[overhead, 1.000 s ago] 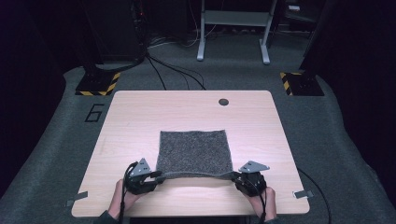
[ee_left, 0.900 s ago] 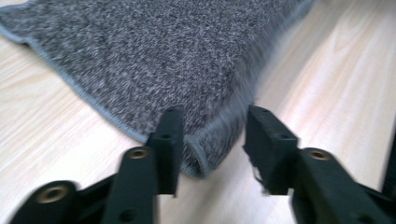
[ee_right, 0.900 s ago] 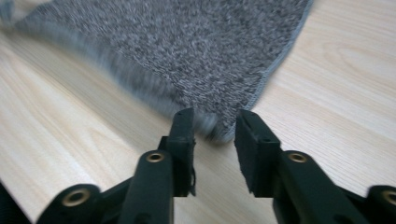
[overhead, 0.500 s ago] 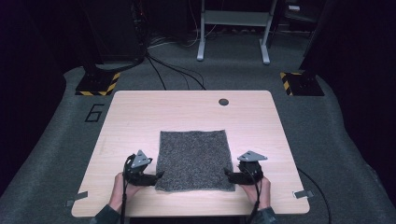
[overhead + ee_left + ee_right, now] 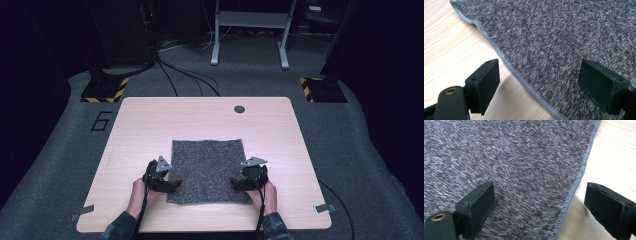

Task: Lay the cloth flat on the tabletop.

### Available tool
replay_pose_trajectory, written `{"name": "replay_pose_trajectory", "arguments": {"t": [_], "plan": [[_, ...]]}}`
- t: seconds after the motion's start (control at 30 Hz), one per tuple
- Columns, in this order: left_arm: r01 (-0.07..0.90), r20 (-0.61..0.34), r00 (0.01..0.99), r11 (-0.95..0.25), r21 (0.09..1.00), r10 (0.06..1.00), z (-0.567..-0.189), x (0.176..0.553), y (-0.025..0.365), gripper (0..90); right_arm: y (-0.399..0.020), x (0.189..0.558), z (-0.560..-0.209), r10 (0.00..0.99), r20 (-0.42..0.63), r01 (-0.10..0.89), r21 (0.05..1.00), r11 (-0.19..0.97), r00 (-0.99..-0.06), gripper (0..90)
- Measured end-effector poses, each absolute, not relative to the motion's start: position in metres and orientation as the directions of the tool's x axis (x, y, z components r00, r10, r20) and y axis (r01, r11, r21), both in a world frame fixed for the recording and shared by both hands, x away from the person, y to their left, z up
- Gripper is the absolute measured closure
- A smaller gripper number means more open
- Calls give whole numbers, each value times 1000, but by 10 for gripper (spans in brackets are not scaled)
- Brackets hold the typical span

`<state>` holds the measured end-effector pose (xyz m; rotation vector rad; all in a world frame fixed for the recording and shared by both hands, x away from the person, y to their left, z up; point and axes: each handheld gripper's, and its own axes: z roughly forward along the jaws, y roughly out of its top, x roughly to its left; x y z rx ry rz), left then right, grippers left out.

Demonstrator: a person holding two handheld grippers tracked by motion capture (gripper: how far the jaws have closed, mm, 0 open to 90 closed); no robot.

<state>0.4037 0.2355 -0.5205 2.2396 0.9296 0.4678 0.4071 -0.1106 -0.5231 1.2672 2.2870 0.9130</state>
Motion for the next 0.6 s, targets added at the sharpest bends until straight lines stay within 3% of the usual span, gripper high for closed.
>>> {"name": "replay_pose_trajectory", "arguments": {"t": [0.27,0.47,0.6], "plan": [[517,50,676,-521,679,736,-519,412,236,154,-120,408,-525,857,9,619,696,365,-515,71],[496,28,678,-485,720,735,-507,389,247,143,-121,408,-526,855,6,615,697,368,-519,66],[462,95,709,-563,686,698,-513,370,242,146,-125,406,-526,860,-2,612,702,365,-511,65]]}}
